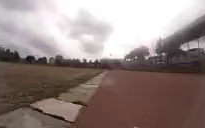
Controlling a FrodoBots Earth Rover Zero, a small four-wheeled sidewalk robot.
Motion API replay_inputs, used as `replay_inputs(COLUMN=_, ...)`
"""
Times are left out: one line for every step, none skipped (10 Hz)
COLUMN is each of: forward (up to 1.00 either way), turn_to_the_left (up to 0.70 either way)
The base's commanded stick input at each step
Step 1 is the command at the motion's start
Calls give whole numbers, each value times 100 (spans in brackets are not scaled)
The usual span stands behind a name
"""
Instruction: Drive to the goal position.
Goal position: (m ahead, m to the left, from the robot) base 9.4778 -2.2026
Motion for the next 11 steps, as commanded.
replay_inputs(forward=100, turn_to_the_left=0)
replay_inputs(forward=100, turn_to_the_left=0)
replay_inputs(forward=100, turn_to_the_left=0)
replay_inputs(forward=100, turn_to_the_left=0)
replay_inputs(forward=100, turn_to_the_left=0)
replay_inputs(forward=100, turn_to_the_left=0)
replay_inputs(forward=100, turn_to_the_left=0)
replay_inputs(forward=100, turn_to_the_left=0)
replay_inputs(forward=100, turn_to_the_left=0)
replay_inputs(forward=100, turn_to_the_left=0)
replay_inputs(forward=100, turn_to_the_left=0)
